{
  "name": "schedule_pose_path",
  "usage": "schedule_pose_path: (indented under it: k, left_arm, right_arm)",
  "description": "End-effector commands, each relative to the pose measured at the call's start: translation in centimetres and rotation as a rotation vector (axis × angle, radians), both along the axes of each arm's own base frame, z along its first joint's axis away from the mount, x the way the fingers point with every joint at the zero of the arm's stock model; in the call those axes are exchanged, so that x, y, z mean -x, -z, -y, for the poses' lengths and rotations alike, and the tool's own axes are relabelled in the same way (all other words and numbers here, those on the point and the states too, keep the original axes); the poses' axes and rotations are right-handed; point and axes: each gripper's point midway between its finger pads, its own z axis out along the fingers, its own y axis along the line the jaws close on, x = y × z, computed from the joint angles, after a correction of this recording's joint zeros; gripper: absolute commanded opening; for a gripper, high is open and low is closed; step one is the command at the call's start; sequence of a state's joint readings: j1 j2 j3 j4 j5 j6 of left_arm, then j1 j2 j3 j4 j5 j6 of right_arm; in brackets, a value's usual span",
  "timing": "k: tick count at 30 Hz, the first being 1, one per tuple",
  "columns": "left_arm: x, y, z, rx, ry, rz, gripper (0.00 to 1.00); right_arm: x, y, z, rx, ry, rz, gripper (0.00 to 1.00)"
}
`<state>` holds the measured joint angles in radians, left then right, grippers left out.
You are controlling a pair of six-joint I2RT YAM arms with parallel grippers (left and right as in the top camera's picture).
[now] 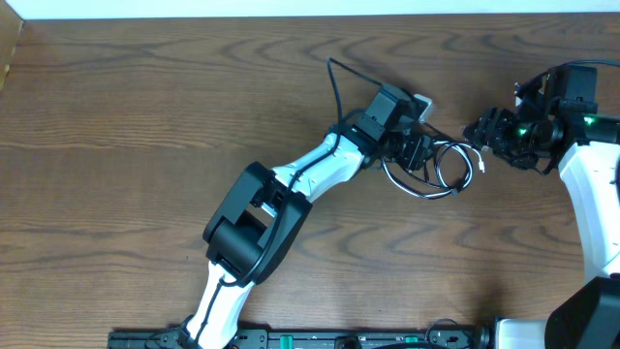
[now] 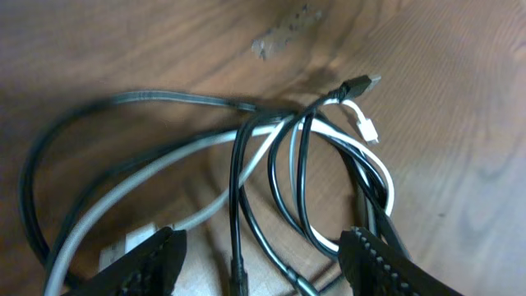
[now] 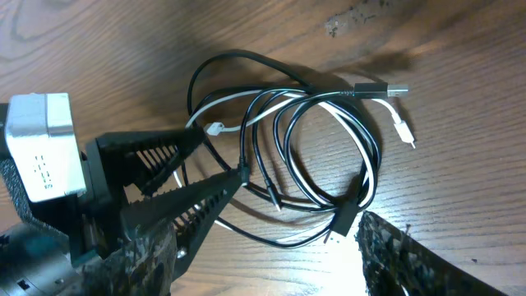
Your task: Untangle cables
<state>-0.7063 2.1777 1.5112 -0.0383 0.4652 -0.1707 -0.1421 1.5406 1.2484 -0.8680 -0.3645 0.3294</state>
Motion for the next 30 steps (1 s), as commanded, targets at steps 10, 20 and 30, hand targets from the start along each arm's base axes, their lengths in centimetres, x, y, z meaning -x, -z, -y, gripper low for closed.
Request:
schedule_pose_path:
  k: [10, 20, 30]
  left_arm:
    - [-0.6, 3.1, 1.5, -0.185, 0.132, 0.327, 0.56]
    - [-1.6, 5.3, 2.0, -0.178, 0.118, 0.356, 0.55]
    - [-1.3, 6.3, 1.6, -0.201, 0.119, 0.335, 0.51]
  right_arm:
    - [0.6, -0.1, 0.0, 0.005, -0.032, -0.013, 0.67]
    - [1.5, 0.2, -0.2, 0.009, -0.055, -0.044, 0.67]
    - [1.8, 0.3, -0.2, 0.011, -0.065, -0.055, 0.67]
